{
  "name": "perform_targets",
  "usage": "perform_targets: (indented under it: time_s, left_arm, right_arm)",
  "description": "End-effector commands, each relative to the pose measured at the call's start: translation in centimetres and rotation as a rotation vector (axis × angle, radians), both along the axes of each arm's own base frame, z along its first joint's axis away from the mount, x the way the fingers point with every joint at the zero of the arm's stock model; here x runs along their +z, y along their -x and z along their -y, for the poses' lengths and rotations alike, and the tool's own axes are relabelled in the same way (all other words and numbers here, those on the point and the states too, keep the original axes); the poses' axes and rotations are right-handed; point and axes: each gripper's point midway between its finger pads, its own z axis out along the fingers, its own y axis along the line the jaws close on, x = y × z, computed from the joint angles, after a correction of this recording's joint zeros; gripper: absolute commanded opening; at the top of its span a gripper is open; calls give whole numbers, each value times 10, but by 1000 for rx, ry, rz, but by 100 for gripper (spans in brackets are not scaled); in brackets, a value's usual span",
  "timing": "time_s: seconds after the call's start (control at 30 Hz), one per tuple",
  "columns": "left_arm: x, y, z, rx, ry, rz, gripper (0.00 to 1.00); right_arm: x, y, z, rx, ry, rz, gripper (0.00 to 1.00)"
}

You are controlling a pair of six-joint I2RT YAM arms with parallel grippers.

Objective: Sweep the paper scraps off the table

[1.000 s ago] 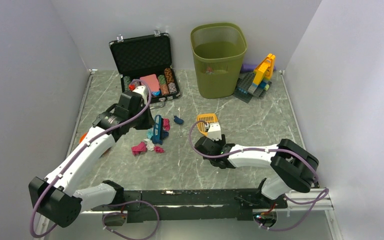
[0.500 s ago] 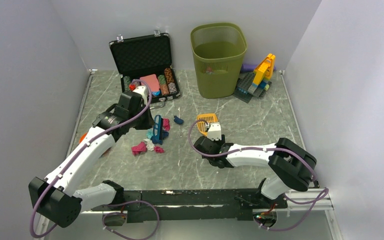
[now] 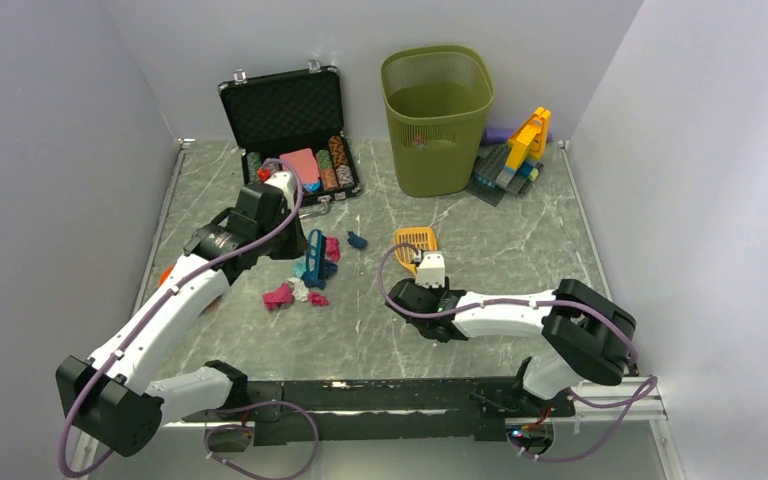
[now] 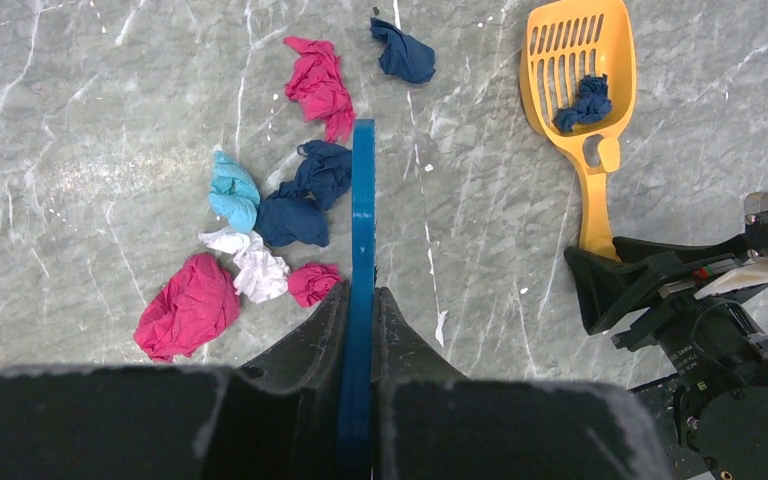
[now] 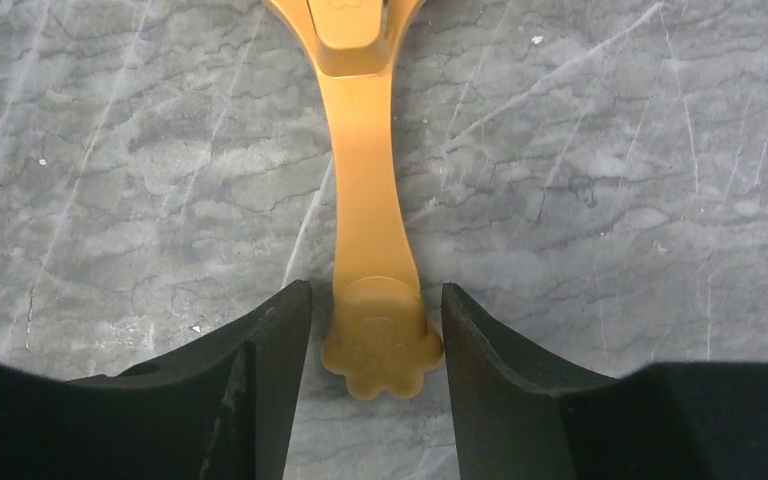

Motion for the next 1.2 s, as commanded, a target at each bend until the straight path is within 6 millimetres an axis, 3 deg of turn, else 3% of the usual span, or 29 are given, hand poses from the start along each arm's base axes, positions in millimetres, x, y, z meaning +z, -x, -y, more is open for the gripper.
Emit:
perform_targets:
  time_s: [0.0,0.27,0.6,0.8,0.9,0.97,1.07,1.17]
  left_arm:
    - [14,-1,-2,-5,3,50,0]
    - [10,-2,0,-18,-5,46,0]
    - [20,-19,11,-55,-8,65,0]
    - [14,-52,31,-78,-6,50,0]
    - [11,-73,47,-91,16,39,0]
    - [6,-87,61,-105,46,26,0]
    - [9,-108,88,-143,125,21,0]
    - [-3,-128,106,-140,173,-8,0]
  right_arm:
    - [-13,16,24,-30,84,-59,51]
    - [-10,17,25,-29,76,-54,28]
    - [29,26,8,104,38,-36,12]
    - [53,34,5,149,-25,-47,11]
    - [61,37,5,162,-38,-57,4]
    - [64,39,6,158,-36,-61,0]
    - [66,39,9,148,-31,-62,0]
    - [68,38,9,144,-27,-61,0]
